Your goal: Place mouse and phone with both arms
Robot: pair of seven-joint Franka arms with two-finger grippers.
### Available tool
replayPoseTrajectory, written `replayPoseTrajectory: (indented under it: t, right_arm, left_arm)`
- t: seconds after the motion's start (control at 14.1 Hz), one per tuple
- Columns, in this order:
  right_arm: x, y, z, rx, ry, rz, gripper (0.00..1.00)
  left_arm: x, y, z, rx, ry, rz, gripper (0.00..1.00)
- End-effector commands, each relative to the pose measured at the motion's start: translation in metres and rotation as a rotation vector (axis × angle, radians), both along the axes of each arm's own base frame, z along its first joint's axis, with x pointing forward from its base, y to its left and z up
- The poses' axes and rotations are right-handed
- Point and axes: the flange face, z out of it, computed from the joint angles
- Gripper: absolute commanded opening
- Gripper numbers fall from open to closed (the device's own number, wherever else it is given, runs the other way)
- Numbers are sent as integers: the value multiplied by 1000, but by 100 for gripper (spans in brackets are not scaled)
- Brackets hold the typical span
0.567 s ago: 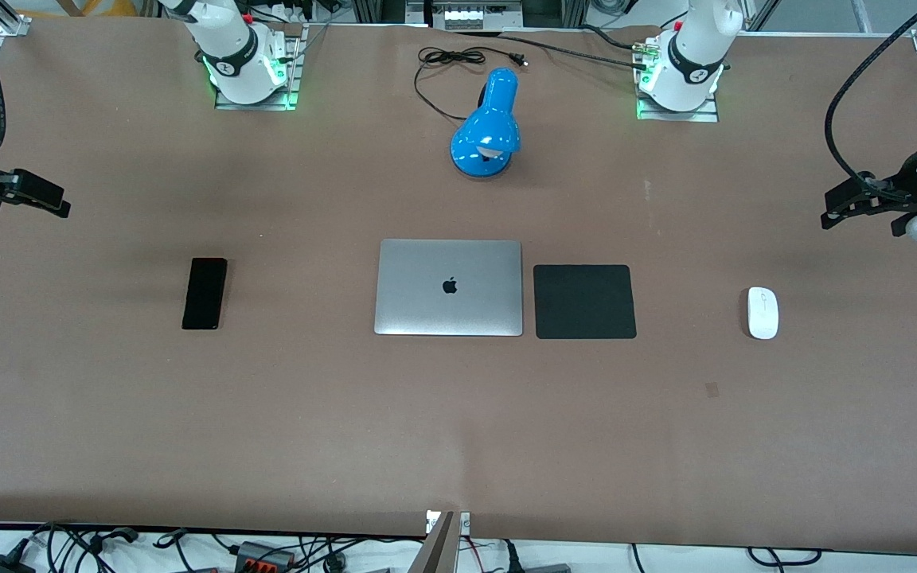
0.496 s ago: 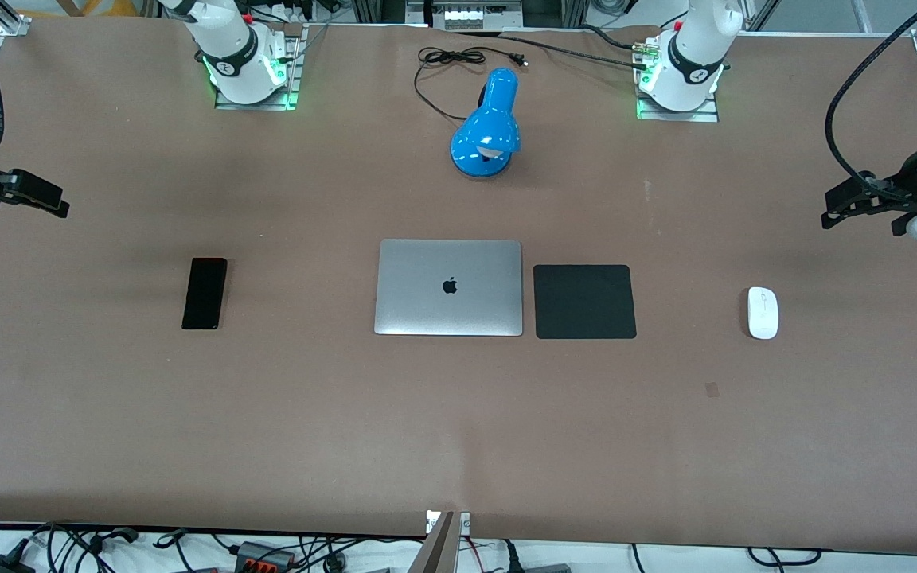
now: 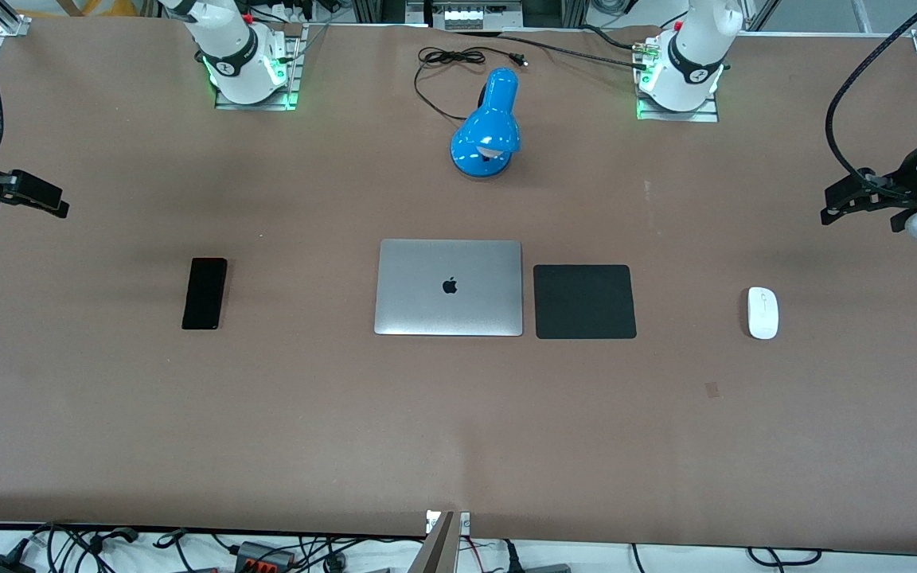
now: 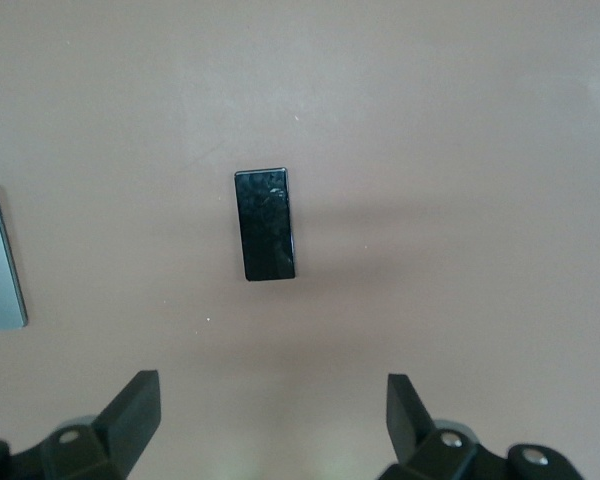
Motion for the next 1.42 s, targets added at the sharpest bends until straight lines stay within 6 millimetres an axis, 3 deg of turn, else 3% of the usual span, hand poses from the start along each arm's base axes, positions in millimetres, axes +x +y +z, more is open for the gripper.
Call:
replayPoseTrajectory:
  t: [0.0,0.14,0.21,0.43,0.64,0.85,0.92,1.13,1.21,1.35]
  right_arm:
    - [-3,0,-21,5,45,12,100]
    - [-1,3,-61,-14,66,32,100]
    - [-2,2,-82,-16,64,38,100]
    - [-11,-8,-163,-34,11,79,100]
    - [-26,-10,-246,-25,-72,84,100]
    - [-31,-1,-310,-19,-148,94,100]
    - [-30,0,-330,-16,-152,96,100]
    - [-28,8,-361,-11,-167,113,100]
    - [-29,9,-368,-9,-165,114,100]
    - [-28,10,-379,-4,-177,105,100]
  left_arm:
    - [-7,2,3,-11,23,-22,100]
    - [-1,1,-13,-9,57,-22,100]
    - [9,2,-31,-7,87,-20,100]
    - [19,4,-57,-7,144,-22,100]
    - [38,13,-116,-1,199,-7,100]
    - [49,47,-190,22,141,7,100]
    - [50,47,-215,27,98,-38,100]
    - [37,70,-294,61,-43,-125,100]
    - [29,69,-316,70,-82,-143,100]
    - [18,87,-355,89,-130,-171,100]
